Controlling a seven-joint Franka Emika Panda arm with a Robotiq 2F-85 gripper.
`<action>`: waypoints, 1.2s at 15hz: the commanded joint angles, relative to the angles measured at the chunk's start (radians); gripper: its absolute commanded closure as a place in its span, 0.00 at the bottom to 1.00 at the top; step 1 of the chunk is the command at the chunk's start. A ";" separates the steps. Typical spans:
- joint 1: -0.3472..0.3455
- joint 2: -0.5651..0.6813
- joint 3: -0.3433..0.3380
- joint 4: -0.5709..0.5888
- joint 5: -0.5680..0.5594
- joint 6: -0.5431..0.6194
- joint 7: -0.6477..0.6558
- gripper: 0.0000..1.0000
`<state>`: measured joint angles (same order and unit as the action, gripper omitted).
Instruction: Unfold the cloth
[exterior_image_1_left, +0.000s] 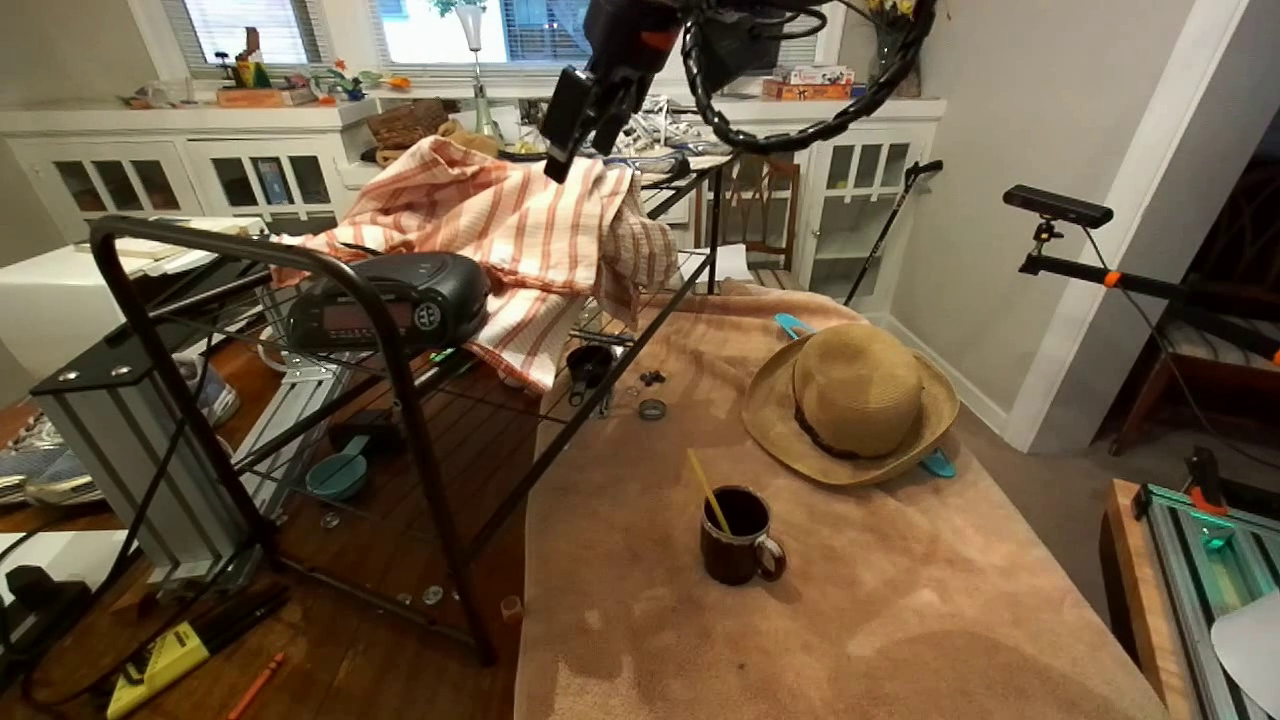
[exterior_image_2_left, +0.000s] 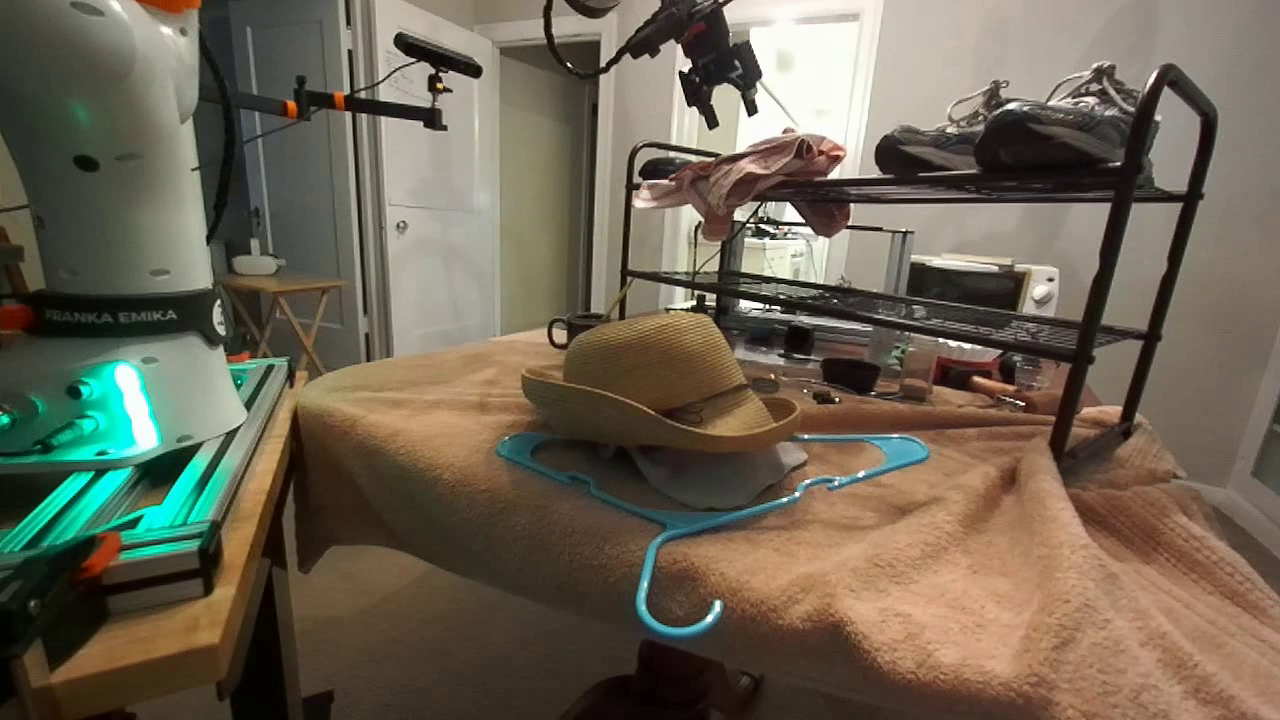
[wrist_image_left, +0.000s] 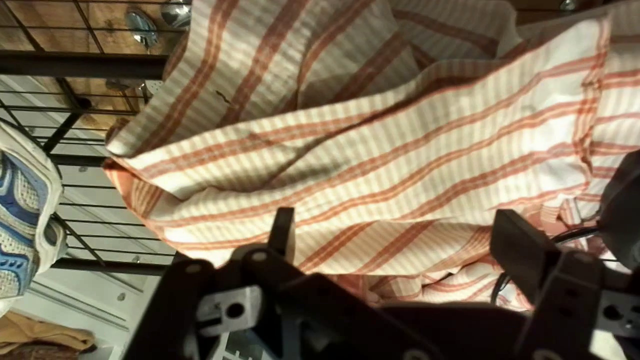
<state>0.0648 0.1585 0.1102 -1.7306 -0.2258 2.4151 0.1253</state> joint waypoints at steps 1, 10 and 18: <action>0.038 0.098 -0.043 0.090 -0.072 0.039 0.065 0.00; 0.081 0.206 -0.124 0.167 -0.145 -0.040 0.114 0.32; 0.081 0.191 -0.107 0.220 -0.081 -0.171 0.113 0.96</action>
<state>0.1384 0.3404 0.0028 -1.5419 -0.3489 2.3071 0.2245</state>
